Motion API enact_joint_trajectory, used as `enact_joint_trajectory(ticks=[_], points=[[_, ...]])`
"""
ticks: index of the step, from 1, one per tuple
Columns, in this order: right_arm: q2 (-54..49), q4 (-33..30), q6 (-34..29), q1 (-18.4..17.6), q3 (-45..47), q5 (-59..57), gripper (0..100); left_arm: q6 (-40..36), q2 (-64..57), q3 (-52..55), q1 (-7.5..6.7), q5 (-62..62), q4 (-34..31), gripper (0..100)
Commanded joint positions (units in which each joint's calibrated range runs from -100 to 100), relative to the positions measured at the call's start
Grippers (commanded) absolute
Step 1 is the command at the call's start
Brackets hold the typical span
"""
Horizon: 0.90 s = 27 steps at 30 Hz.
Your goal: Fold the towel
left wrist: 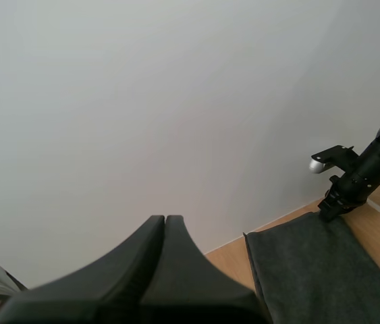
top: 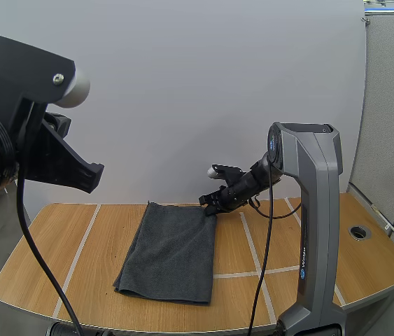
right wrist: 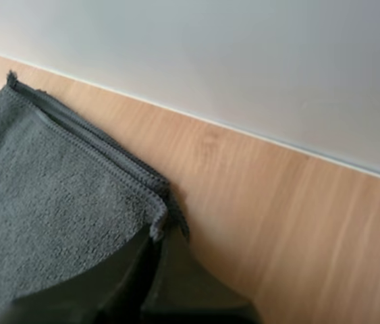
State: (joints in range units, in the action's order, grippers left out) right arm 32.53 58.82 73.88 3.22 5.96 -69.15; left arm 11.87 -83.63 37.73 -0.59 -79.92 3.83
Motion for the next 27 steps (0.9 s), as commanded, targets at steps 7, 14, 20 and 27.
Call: enact_joint_trajectory(ticks=[7,14,20,27], points=[[-8.6,-9.5,-1.1,3.9,5.2,-7.2,0,-1.2,-0.2,0.1,-2.61,-0.1,-2.1,0],[-17.4,-14.2,0.6,4.9,15.6,-7.4,0,-1.3,-1.3,0.1,-4.61,-0.3,-2.4,0],[-24.2,-17.2,1.0,4.9,24.5,-7.4,0,-2.4,-2.3,0.1,-6.39,-2.3,-4.2,0],[-31.0,-19.0,1.5,4.9,33.6,-6.9,0,-4.7,-2.3,0.1,-8.27,-3.3,-7.7,0]])
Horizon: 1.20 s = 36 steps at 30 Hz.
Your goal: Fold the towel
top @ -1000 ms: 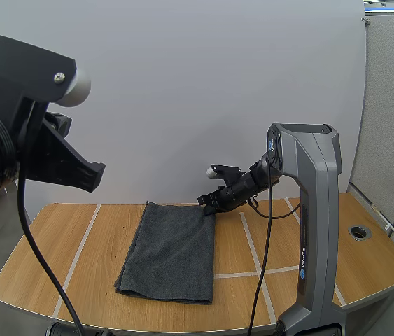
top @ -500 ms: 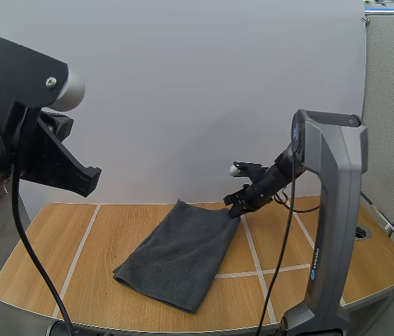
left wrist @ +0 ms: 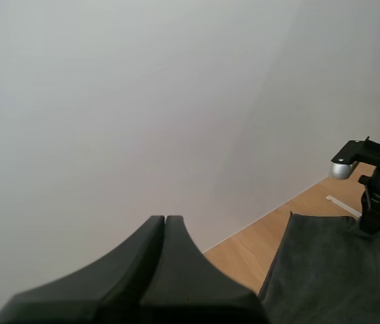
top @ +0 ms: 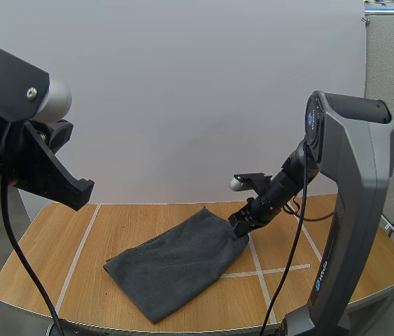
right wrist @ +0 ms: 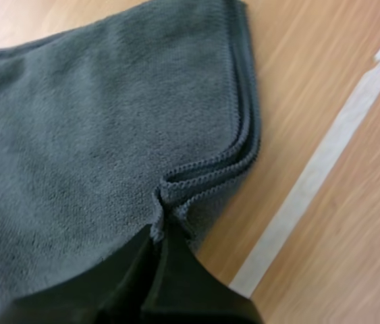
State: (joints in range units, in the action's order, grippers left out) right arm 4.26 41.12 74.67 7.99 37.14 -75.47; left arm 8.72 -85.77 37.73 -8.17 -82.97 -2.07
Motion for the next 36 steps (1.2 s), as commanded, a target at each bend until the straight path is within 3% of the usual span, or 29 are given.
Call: enact_joint_trajectory(ticks=[1,11,18,19,22,24,28,31,36], points=[[-3.8,-1.9,0.7,0.2,3.8,0.2,0,-1.6,-0.2,0.1,-0.98,-0.3,-2.4,0],[-12.6,-5.5,0.6,0.2,15.3,3.7,0,-3.6,-1.6,0.1,-2.84,-0.3,-6.2,0],[-16.0,-5.8,-1.1,0.2,17.0,4.8,0,-3.7,-2.3,0.1,-2.97,1.2,-8.0,0],[-16.4,-5.8,-1.3,0.2,17.0,5.1,10,-3.7,-2.6,0.1,-2.97,2.8,-8.6,0],[-18.2,-5.8,-1.8,0.2,17.0,5.1,54,-3.7,-3.2,0.1,-2.80,5.7,-10.0,0],[-19.7,-5.6,-2.9,0.2,17.0,5.1,97,-3.7,-3.3,0.1,-2.80,5.7,-10.1,0],[-22.8,-4.8,-3.0,0.2,17.0,6.6,100,-3.7,-3.3,0.1,-2.80,5.5,-10.2,0],[-23.6,-2.9,-2.8,0.2,16.3,14.6,100,-3.7,-3.3,0.1,-2.80,3.0,-10.2,0],[-18.9,0.5,-1.0,0.2,9.2,15.4,100,-3.7,-3.3,0.1,-2.80,1.5,-10.2,0]])
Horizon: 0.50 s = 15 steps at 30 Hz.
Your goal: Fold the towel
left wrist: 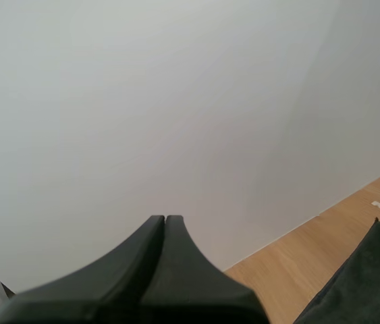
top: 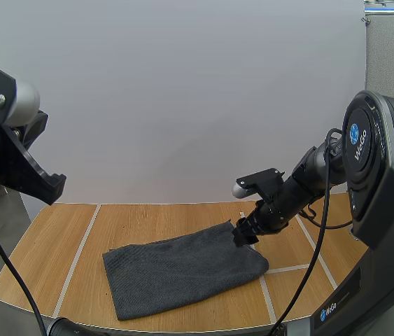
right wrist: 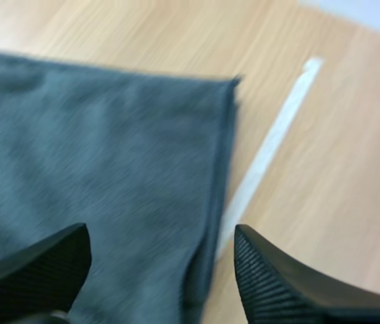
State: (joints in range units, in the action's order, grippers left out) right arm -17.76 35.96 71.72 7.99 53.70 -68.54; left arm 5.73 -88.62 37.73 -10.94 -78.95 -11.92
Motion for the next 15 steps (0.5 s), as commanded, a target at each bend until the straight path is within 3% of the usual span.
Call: enact_joint_trajectory(ticks=[1,9,15], points=[[4.9,7.1,2.8,0.2,-9.4,7.4,100,-0.7,-0.4,0.1,-0.03,-2.5,0.0,0],[22.3,12.6,7.8,0.2,-25.5,-2.4,100,-0.7,-0.4,0.1,1.78,-2.5,2.2,0],[33.4,12.6,9.5,0.2,-35.1,-7.0,100,-0.7,-0.4,0.1,2.11,-2.5,2.2,0]])
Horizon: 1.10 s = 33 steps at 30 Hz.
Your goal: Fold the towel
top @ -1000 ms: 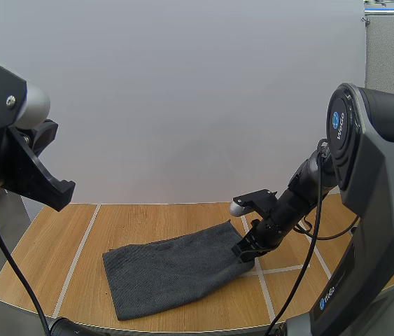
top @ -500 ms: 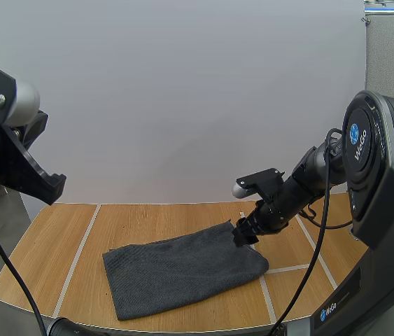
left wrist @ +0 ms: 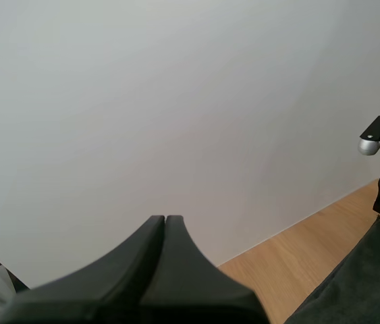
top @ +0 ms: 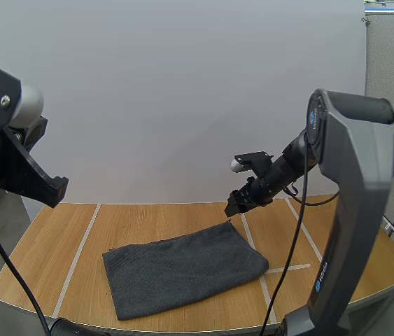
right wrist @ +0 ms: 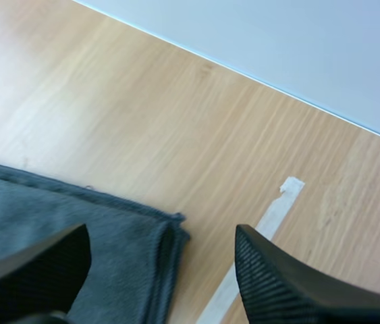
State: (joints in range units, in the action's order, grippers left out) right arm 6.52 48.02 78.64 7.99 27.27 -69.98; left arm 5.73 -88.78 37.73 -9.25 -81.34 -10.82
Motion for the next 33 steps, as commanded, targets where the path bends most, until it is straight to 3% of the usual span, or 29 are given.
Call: enact_joint_trajectory(ticks=[1,10,21,25,29,30,33], points=[[10.7,0.6,2.6,0.2,-9.8,-6.4,100,-0.7,-0.3,0.1,0.42,-0.1,1.1,0],[17.0,-0.3,4.8,-0.8,-12.3,-10.3,100,-0.7,0.0,0.1,0.57,-0.1,1.1,0],[17.7,-2.5,4.0,-0.9,-12.3,-19.2,100,-0.7,0.0,0.1,0.57,-0.1,1.1,0],[17.7,-2.8,3.2,-0.9,-12.3,-19.0,57,-0.7,0.0,0.1,0.57,-0.1,1.1,0],[17.7,-1.2,2.2,-0.8,-12.3,-16.0,8,-0.7,-0.1,0.1,0.57,-0.1,0.9,0],[17.7,-1.1,1.6,-0.8,-12.3,-14.4,0,-0.7,-0.1,0.1,0.57,-0.2,0.9,0],[17.7,-1.1,0.0,-0.5,-12.3,-8.4,0,-0.7,-0.1,0.1,0.57,-1.1,0.9,0]])
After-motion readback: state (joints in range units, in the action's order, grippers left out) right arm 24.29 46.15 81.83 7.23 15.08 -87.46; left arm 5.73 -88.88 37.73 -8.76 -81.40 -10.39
